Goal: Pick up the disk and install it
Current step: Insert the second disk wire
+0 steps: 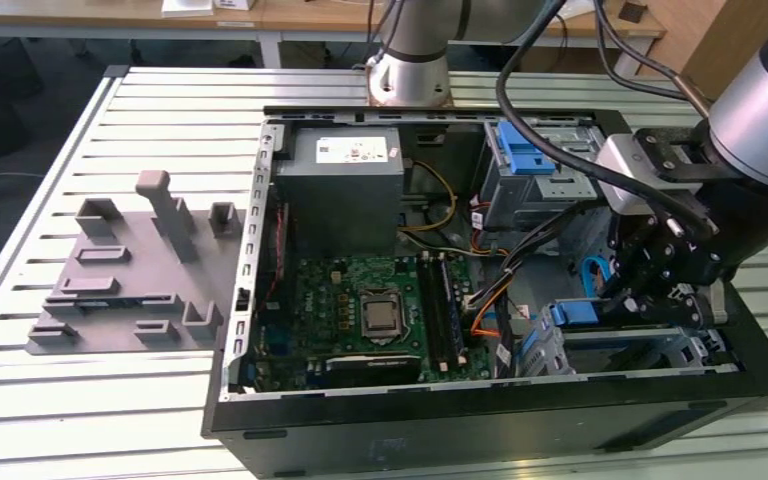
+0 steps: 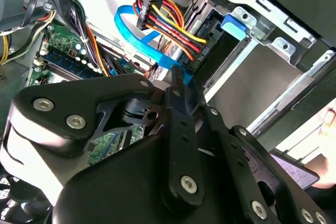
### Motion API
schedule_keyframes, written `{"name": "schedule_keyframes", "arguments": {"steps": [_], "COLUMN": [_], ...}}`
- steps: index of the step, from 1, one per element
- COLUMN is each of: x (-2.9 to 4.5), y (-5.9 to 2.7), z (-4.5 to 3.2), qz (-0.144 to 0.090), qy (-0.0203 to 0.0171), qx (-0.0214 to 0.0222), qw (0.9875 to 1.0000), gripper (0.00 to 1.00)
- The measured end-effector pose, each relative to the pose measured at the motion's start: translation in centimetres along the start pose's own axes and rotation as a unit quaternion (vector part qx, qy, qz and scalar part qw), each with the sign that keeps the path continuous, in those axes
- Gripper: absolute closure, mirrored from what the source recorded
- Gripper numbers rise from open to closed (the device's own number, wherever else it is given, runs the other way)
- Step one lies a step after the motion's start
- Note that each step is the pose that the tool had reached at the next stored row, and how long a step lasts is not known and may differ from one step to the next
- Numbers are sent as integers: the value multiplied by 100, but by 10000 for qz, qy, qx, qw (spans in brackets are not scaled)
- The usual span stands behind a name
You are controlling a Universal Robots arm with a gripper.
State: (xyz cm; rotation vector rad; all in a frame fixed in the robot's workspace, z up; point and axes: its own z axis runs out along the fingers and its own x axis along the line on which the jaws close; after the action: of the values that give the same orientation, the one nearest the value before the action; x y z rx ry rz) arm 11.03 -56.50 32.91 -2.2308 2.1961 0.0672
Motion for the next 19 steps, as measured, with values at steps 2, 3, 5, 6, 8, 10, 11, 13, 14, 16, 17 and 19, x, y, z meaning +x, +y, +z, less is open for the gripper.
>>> {"name": "schedule_keyframes", "arguments": {"steps": [2,3,5,6,8,10,11,13,14,16,17,19], "x": [0,0,-1,-1,-1,-2,-2,-3,-3,-4,-4,-5], "y": [0,0,1,1,1,1,1,2,2,2,3,3], "z": [-7,-10,-21,-28,-42,-54,-62,-77,-86,-107,-115,-134], "qz": [0,0,0,1,1,1,1,1,1,2,2,2], "qy": [-1,-1,9,15,19,24,29,40,52,70,78,96], "qx": [0,0,0,0,0,0,-1,-1,-1,-1,-1,-2], "qw": [10000,10000,10000,10000,10000,10000,10000,10000,10000,10000,10000,10000], "gripper": [76,76,76,76,76,76,76,76,76,76,76,76]}}
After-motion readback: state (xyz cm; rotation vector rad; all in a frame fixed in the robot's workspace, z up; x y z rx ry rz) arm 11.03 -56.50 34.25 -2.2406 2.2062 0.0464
